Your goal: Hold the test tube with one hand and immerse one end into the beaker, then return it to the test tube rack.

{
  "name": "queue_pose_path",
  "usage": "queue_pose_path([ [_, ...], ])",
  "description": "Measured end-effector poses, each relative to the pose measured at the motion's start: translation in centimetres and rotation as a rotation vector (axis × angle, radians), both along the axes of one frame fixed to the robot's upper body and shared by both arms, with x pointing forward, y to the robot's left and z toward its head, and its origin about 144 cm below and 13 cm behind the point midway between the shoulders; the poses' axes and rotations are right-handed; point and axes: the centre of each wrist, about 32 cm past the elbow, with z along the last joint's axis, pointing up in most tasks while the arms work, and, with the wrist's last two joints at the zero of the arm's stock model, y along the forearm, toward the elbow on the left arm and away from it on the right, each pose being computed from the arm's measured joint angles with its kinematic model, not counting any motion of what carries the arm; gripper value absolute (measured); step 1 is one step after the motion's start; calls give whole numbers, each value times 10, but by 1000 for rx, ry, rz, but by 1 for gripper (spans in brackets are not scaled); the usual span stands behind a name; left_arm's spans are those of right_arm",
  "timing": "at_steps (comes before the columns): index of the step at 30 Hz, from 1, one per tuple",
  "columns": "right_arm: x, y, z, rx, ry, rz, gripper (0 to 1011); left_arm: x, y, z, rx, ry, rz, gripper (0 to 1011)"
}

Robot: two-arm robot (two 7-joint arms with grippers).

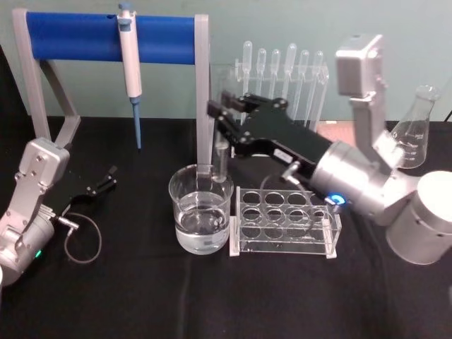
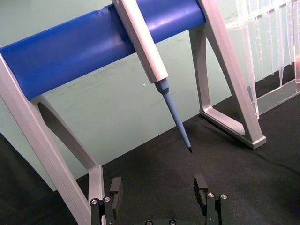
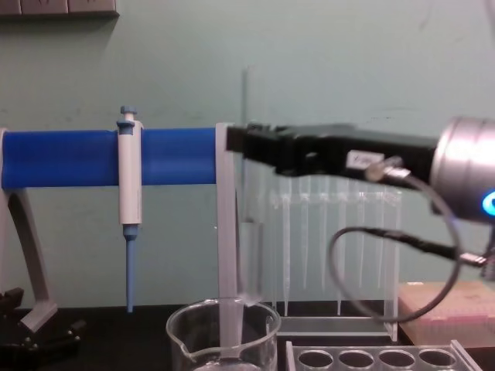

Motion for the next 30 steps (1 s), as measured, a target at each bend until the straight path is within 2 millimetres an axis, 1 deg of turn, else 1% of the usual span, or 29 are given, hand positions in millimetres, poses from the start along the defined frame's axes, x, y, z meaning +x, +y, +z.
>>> queue_pose_path([
  [2, 6, 8, -9, 4, 12, 13, 226, 0, 0, 0, 0, 0, 0, 1000],
  [5, 9, 13, -18, 4, 22, 21, 226, 0, 0, 0, 0, 0, 0, 1000],
  [6, 11, 15, -24, 2, 26, 24, 226, 0, 0, 0, 0, 0, 0, 1000],
  [13, 17, 18, -53, 12, 42, 24, 226, 0, 0, 0, 0, 0, 0, 1000],
  [16, 19, 18, -71, 20, 52, 25, 226, 0, 0, 0, 0, 0, 0, 1000],
  [19, 19, 19, -81, 19, 58, 28, 226, 0, 0, 0, 0, 0, 0, 1000],
  [25, 18, 20, -92, -2, 70, 35, 226, 0, 0, 0, 0, 0, 0, 1000],
  [30, 16, 21, -96, -15, 76, 39, 226, 0, 0, 0, 0, 0, 0, 1000],
])
